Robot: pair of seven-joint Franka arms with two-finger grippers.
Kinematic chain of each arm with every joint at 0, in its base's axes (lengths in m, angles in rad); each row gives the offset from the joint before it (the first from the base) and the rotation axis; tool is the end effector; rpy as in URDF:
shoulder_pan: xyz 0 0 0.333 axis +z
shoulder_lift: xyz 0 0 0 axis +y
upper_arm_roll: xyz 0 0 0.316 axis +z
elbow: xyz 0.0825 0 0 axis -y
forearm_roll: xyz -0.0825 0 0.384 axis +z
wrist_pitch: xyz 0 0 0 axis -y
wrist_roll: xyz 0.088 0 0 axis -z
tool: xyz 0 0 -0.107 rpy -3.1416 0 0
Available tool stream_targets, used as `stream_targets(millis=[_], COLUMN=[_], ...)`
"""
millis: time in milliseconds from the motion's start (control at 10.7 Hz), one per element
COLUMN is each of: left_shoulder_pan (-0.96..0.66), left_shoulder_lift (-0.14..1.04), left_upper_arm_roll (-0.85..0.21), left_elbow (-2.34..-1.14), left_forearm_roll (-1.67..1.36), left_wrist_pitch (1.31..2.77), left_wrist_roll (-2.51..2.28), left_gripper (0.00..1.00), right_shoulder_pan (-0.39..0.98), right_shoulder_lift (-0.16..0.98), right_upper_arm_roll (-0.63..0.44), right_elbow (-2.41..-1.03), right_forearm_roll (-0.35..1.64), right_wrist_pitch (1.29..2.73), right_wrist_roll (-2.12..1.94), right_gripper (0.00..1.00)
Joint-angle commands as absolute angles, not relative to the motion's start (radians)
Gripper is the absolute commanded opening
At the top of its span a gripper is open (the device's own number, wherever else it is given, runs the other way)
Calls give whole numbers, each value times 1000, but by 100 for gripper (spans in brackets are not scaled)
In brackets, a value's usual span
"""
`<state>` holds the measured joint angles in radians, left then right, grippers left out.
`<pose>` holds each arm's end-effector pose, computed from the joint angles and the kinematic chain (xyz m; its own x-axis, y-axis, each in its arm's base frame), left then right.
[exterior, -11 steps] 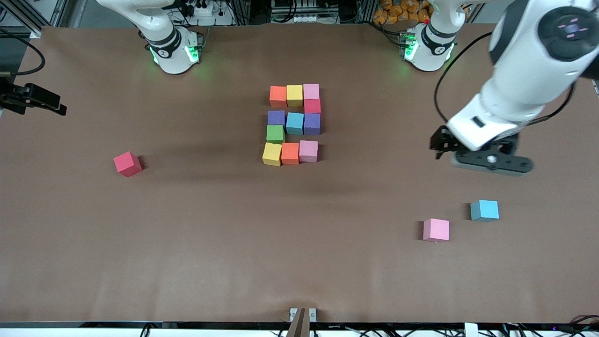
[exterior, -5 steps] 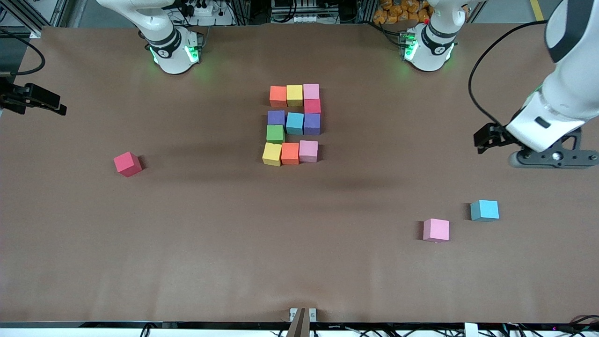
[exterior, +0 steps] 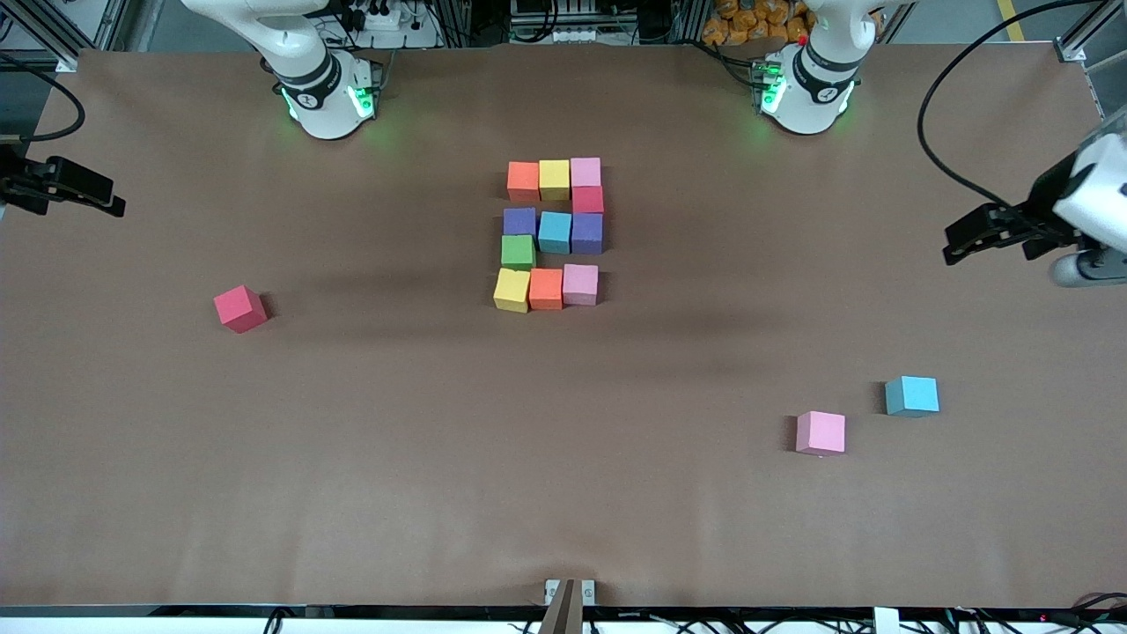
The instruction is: Form number 2 with 11 blocks
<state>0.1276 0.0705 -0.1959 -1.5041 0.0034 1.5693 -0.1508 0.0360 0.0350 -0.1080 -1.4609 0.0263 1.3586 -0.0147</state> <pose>0.5749 -0.0348 0.6167 0.9965 0.0828 -0.0055 0.0829 -0.9965 0.0096 0.5416 -0.0346 0.6390 0.9893 -0.0515 -0.1363 -0.0553 -0.9982 -0.0245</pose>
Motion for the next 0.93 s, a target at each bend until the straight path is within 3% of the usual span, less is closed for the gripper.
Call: stream_targets(millis=[0, 839], left_shoulder_pan=[90, 51], left_shoulder_lift=[35, 31], left_upper_arm_roll=[-153, -112], left_elbow=[-1537, -1534], left_forearm_roll=[-18, 3], left_wrist_pitch=[1594, 1597], left_wrist_roll=[-138, -32], left_gripper=[100, 100], right_shoulder_pan=[38, 38], right_shoulder_lift=[26, 26], right_upper_arm_roll=[-107, -107], right_elbow=[-1457, -1457], right_forearm_roll=[15, 15], right_wrist_pitch=[1348, 1350], right_wrist_roll=[-15, -15], right_gripper=[100, 100])
